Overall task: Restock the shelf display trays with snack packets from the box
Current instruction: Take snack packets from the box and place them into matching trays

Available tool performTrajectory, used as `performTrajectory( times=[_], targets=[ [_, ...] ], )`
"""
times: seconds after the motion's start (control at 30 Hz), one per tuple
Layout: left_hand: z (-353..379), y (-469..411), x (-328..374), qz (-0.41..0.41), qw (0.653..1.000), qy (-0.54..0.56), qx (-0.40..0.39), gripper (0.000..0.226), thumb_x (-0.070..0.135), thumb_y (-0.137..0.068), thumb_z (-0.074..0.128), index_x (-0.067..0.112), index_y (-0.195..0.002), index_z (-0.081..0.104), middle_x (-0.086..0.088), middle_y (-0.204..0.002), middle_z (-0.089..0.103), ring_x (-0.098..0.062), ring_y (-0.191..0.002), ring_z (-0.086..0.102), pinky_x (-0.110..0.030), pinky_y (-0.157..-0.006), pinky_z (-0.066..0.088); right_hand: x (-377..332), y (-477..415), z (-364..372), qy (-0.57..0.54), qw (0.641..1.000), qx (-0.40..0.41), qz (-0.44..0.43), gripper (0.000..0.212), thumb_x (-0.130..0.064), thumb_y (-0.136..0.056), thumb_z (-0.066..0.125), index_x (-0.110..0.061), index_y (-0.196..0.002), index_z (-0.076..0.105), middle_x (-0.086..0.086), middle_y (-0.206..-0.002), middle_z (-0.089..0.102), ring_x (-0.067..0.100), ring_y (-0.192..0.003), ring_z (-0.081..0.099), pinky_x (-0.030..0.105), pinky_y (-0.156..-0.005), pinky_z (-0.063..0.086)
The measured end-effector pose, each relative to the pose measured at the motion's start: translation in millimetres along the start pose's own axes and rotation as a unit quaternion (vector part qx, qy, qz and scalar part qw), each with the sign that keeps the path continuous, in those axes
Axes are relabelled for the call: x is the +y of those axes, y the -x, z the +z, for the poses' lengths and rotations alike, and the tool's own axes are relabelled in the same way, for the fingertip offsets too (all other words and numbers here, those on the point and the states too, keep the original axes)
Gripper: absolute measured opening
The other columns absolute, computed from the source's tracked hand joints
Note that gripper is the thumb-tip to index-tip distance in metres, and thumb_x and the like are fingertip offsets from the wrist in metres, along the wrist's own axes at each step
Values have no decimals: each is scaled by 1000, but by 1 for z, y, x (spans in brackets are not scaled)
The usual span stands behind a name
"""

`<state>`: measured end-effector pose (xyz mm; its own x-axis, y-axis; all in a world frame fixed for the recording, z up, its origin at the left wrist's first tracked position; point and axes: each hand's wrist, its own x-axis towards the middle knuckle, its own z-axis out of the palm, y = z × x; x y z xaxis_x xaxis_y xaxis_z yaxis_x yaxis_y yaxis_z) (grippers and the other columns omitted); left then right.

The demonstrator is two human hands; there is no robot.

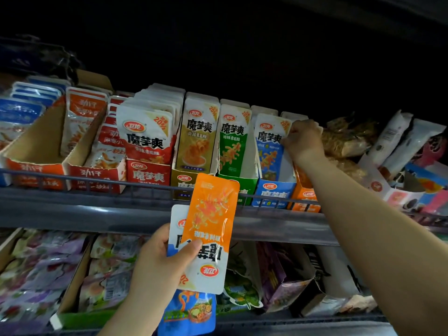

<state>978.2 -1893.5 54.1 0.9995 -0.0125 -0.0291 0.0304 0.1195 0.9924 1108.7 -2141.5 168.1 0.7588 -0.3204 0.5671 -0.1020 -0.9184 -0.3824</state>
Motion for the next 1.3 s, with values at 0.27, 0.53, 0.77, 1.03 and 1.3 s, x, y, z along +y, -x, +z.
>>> performTrajectory(
  times=[0.27, 0.53, 0.77, 1.03, 1.3],
  targets=[
    [4, 0, 1, -15, 1000, 16, -11, 15, 3, -80, 62, 17, -78, 59, 15, -57, 68, -2, -51, 64, -14, -39, 46, -5, 13, 1, -41, 999, 12, -2, 52, -18, -82, 65, -7, -128, 43, 14, -132, 43, 28, -121, 45, 38, -97, 41],
    [7, 1, 1, -14, 1000, 21, -17, 16, 1, -79, 62, 17, -79, 60, 15, -58, 69, -3, -52, 65, -15, -40, 47, -31, 118, -36, -301, 953, 7, -28, 23, -7, -83, 61, -26, -91, 52, -10, -82, 49, -3, -65, 46, 5, -58, 41],
    [8, 9, -6, -14, 996, -57, -67, 22, 2, -78, 65, 23, -81, 60, 16, -65, 70, -3, -59, 67, -19, -48, 51, 4, 208, -14, -252, 964, -16, -84, 34, -21, -74, 65, -32, -102, 48, -12, -107, 51, -8, -95, 47, 2, -78, 37],
    [9, 11, -17, 9, 962, -224, -155, 24, 8, -76, 69, 28, -76, 56, 22, -60, 66, 7, -59, 63, -13, -53, 48, 22, 220, 0, 23, 942, -117, -313, 64, -49, -73, 41, -20, -130, 38, -3, -132, 53, 19, -129, 30, 39, -105, 15],
    [15, 13, -19, 1, 955, -228, -189, 21, 10, -76, 70, 25, -77, 56, 25, -59, 65, 5, -57, 64, -10, -48, 47, 21, 227, 6, 52, 941, -176, -283, 77, -69, -48, 65, -25, -108, 45, -10, -90, 61, 11, -91, 60, 34, -91, 46]
  ],
)
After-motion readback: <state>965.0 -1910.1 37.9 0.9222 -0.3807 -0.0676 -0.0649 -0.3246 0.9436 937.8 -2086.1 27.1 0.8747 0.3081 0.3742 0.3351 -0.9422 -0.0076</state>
